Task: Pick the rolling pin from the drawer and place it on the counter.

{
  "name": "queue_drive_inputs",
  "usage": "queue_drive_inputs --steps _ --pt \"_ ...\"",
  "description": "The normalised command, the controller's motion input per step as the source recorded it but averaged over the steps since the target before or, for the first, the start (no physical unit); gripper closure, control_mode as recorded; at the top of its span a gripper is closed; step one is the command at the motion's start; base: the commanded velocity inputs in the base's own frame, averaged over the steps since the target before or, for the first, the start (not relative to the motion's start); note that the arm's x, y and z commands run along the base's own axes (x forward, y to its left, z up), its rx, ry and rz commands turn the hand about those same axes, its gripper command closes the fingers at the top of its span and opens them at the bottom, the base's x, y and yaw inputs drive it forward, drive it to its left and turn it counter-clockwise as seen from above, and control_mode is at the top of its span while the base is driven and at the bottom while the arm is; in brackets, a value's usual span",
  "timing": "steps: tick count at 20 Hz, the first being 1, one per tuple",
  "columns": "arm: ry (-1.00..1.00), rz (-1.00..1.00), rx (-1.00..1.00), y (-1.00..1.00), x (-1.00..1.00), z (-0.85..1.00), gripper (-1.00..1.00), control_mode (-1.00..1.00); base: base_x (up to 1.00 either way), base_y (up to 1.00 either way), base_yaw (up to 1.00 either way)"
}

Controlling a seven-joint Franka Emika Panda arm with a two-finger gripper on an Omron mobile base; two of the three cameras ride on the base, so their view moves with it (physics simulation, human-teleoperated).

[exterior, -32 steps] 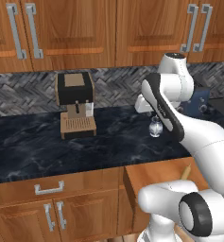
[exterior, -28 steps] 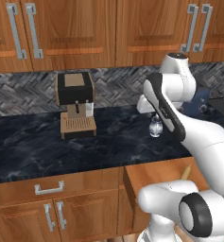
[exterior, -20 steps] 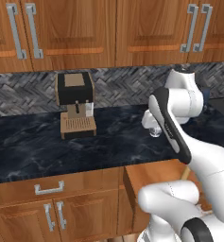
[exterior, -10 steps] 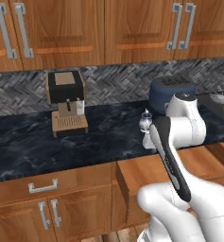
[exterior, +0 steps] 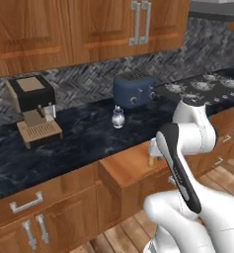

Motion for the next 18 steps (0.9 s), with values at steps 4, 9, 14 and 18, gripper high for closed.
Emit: queue_drive_inputs --steps 4,9,14,18 --pt "0.00 0.00 0.00 0.00 0.00 0.00 -1.00 1.00 -0.28 0.65 -0.56" --pt "0.00 0.00 0.00 0.00 0.00 0.00 -1.00 1.00 -0.09 0.77 -0.53" --pt "0.00 0.00 0.00 0.00 0.00 0.00 -1.00 1.00 0.00 0.84 -0.52" --pt "0.00 0.00 0.00 0.00 0.00 0.00 -1.00 1.00 0.01 0.78 -0.45"
